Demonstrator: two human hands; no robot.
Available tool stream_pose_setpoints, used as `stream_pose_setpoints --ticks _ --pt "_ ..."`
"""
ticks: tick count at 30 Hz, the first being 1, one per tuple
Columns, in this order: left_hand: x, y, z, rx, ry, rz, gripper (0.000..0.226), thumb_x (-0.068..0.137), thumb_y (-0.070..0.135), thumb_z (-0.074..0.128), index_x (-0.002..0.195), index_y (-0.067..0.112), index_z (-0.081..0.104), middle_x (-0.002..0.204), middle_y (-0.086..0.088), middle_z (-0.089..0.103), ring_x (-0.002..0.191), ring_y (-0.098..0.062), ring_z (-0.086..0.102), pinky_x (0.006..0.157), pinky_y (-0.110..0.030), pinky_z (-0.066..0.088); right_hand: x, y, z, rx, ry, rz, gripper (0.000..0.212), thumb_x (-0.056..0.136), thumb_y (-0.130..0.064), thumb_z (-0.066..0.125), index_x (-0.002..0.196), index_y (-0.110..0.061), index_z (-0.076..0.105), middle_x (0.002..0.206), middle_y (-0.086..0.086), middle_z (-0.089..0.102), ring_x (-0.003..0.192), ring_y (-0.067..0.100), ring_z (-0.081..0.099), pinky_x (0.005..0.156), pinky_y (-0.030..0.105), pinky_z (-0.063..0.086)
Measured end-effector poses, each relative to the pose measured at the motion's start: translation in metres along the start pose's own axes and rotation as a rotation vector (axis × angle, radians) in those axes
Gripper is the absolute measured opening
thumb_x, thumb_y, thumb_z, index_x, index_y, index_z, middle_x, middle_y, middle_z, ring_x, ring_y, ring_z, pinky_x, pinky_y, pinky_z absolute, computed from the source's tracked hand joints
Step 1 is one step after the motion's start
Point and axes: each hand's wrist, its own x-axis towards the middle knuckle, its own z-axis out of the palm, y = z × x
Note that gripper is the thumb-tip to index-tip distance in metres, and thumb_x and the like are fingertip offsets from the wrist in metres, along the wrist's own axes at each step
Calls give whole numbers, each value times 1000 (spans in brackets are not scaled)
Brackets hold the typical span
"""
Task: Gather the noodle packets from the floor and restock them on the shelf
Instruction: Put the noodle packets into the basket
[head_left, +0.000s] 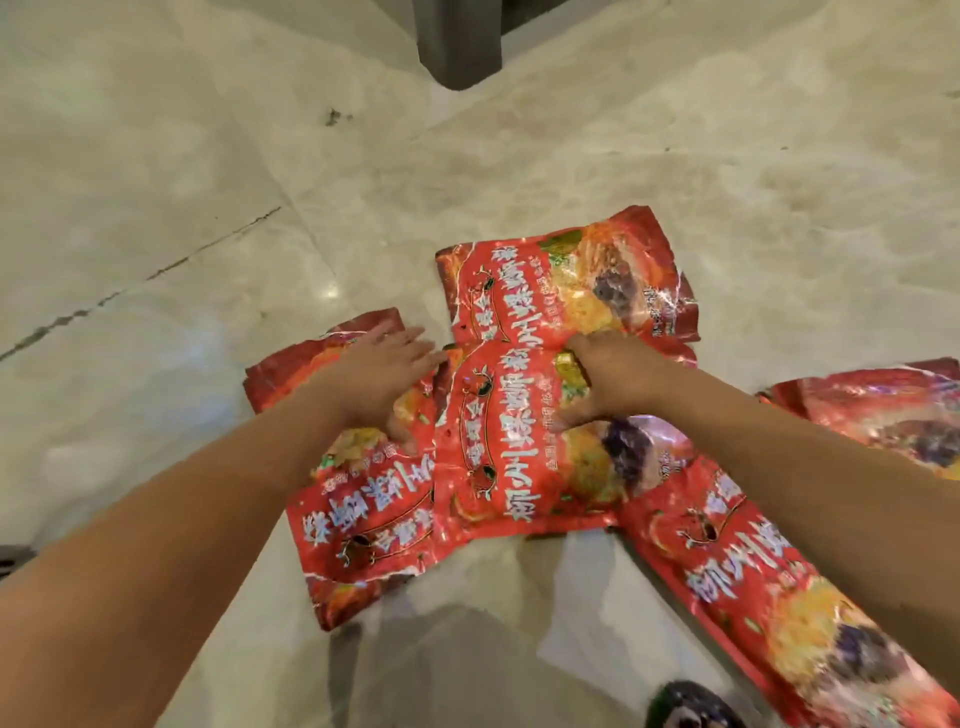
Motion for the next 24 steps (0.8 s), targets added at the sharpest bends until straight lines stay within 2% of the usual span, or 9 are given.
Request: stream_pose_setpoints --ticks 4,7,12,16,19,22,24 --pt "9 -1 -2 73 1 24 133 56 90 58 157 13 16 159 -9 25 150 -28 16 121 -51 0 -1 3 -3 26 -15 -4 115 53 -75 77 141 -11 38 125 12 60 110 30 57 93 39 49" --pt "4 3 -6 140 7 1 128 56 91 55 152 13 26 151 -10 37 145 -30 27 122 -53 1 -1 -1 -3 -20 -6 10 113 53 -75 77 138 -11 41 125 10 61 109 29 58 91 38 50" --pt "-4 2 -2 176 58 -86 118 54 94 51 140 14 41 134 -7 52 129 -27 44 120 -50 7 -2 -3 -2 2 -4 58 111 53 -73 77 139 -12 42 127 9 62 111 29 60 91 35 49" --pt "-23 -7 15 98 -15 -266 113 54 97 46 131 14 53 125 -6 60 123 -27 50 116 -45 19 -13 1 -1 122 -35 150 105 44 -78 73 122 -11 54 106 4 67 94 24 62 82 37 54" --pt "-43 -15 32 -77 -137 -423 98 57 97 43 111 18 63 109 -2 68 106 -23 60 99 -39 35 -17 6 3 187 -21 213 107 32 -85 65 110 -13 58 93 1 66 85 19 61 77 35 54" --pt "-65 -20 56 -471 -172 -618 89 53 98 44 87 16 59 103 -6 68 93 -24 62 87 -35 46 -20 3 1 239 -35 284 78 50 -73 76 93 -12 56 77 0 59 69 14 55 61 29 45" --pt "-78 -19 70 -703 -127 -752 91 48 97 47 78 11 54 95 -10 66 86 -26 62 82 -36 51 -20 2 -2 384 -3 348 57 62 -56 83 70 -12 49 62 0 47 55 12 44 51 26 35"
